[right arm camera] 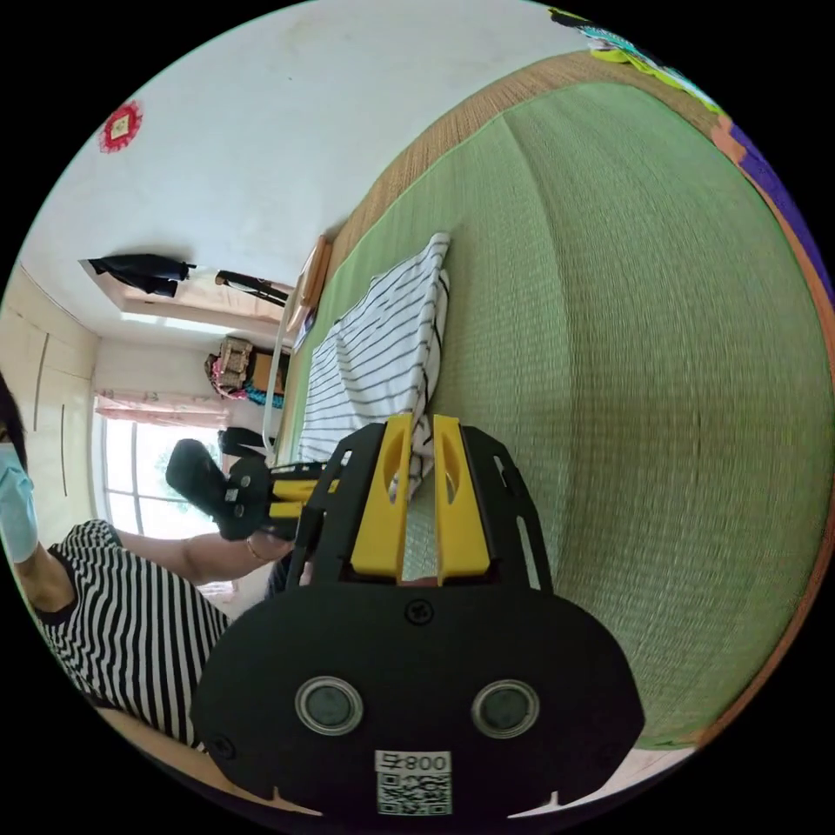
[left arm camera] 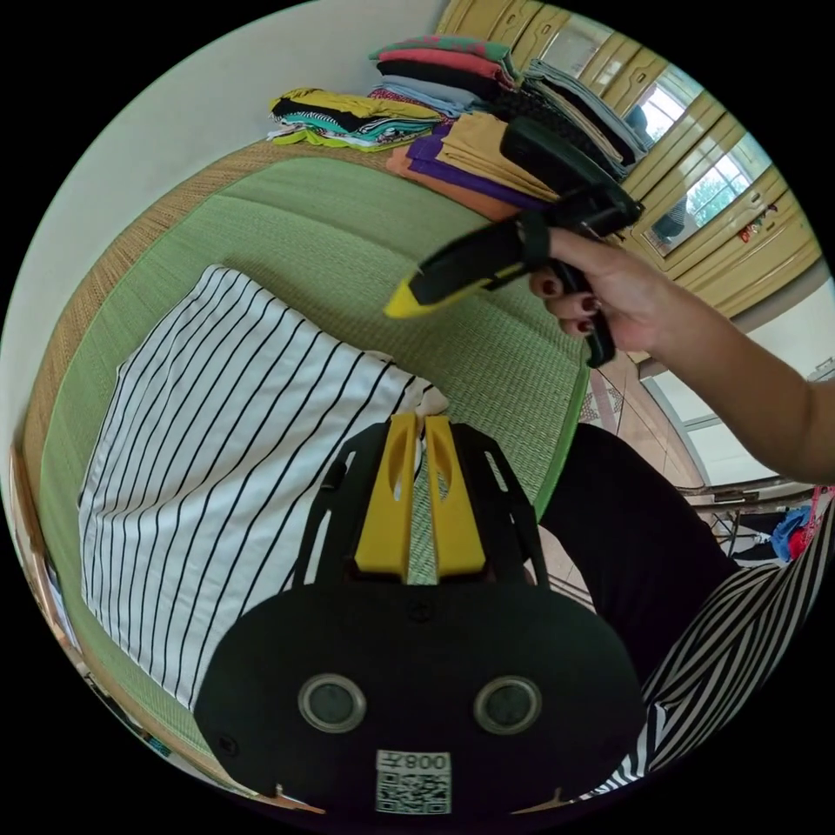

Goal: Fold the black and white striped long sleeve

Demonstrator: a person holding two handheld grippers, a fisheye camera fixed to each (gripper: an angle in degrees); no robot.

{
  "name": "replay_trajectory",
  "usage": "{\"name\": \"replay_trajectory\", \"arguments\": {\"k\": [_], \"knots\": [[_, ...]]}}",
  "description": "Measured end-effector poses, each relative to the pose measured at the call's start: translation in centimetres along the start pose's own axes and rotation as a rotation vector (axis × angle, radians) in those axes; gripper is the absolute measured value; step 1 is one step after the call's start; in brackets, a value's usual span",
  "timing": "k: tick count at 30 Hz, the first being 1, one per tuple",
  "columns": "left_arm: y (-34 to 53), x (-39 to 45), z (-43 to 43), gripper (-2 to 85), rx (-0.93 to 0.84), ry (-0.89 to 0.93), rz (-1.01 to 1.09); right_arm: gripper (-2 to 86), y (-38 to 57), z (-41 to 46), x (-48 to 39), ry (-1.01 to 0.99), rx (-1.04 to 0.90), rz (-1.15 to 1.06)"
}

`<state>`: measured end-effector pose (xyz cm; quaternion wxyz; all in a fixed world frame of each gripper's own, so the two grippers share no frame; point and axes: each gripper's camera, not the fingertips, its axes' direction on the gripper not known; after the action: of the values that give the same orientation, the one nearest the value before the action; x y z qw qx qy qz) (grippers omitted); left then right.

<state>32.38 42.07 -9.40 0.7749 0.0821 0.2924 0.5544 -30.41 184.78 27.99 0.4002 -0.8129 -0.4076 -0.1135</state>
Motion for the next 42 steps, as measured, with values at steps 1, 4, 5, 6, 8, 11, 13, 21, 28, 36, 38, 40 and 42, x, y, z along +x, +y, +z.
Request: {"name": "replay_trajectory", "arguments": {"k": [1,4,5,6,8,11,13,21,28,36,38,40,42], "knots": [[-0.5,0.4,-0.2,1.9,-0.003,0.004,-0.001,6.8,-1.4,0.2,-0.3,0.022,0.013,-0.011],[-1.6,1.2,-0.6,1.9,-0.002,0.000,0.003,8.6,-5.1,1.4,-1.3,0.066,0.022,-0.033],[-2.0,1.5,-0.8,1.9,-0.001,0.003,0.002,8.8,-6.5,1.9,-1.8,0.084,0.019,-0.043],[-2.2,1.6,-0.8,1.8,0.001,0.005,0.001,9.0,-7.2,2.2,-2.0,0.100,0.016,-0.045],[-2.8,1.8,-1.1,1.8,0.007,0.017,-0.003,9.0,-9.5,3.1,-2.6,0.137,0.013,-0.050],[-3.5,1.9,-1.3,1.8,0.011,0.034,-0.010,8.5,-11.5,4.0,-2.8,0.156,0.001,-0.041],[-3.8,1.9,-1.3,1.9,0.016,0.041,-0.012,8.0,-12.3,4.1,-2.9,0.151,0.009,-0.039],[-4.5,1.1,-0.8,1.9,0.024,0.072,-0.026,4.2,-15.0,4.5,-3.1,0.079,0.007,-0.022],[-3.9,-0.6,0.2,1.9,0.032,0.090,-0.034,1.7,-16.1,3.9,-3.2,0.023,0.001,0.010],[-2.0,-3.2,1.4,1.8,0.059,0.112,-0.030,1.1,-15.9,1.1,-4.5,-0.016,0.031,0.023],[-1.1,-3.9,2.3,1.8,0.052,0.114,-0.021,1.1,-15.9,0.5,-4.7,-0.004,0.031,0.041],[-0.3,-4.6,3.0,1.8,0.055,0.121,-0.026,1.1,-15.9,-0.1,-4.8,-0.011,0.035,0.057],[0.6,-5.4,3.4,1.8,0.072,0.128,-0.031,1.1,-15.9,-0.6,-5.1,-0.014,0.041,0.068]]}}
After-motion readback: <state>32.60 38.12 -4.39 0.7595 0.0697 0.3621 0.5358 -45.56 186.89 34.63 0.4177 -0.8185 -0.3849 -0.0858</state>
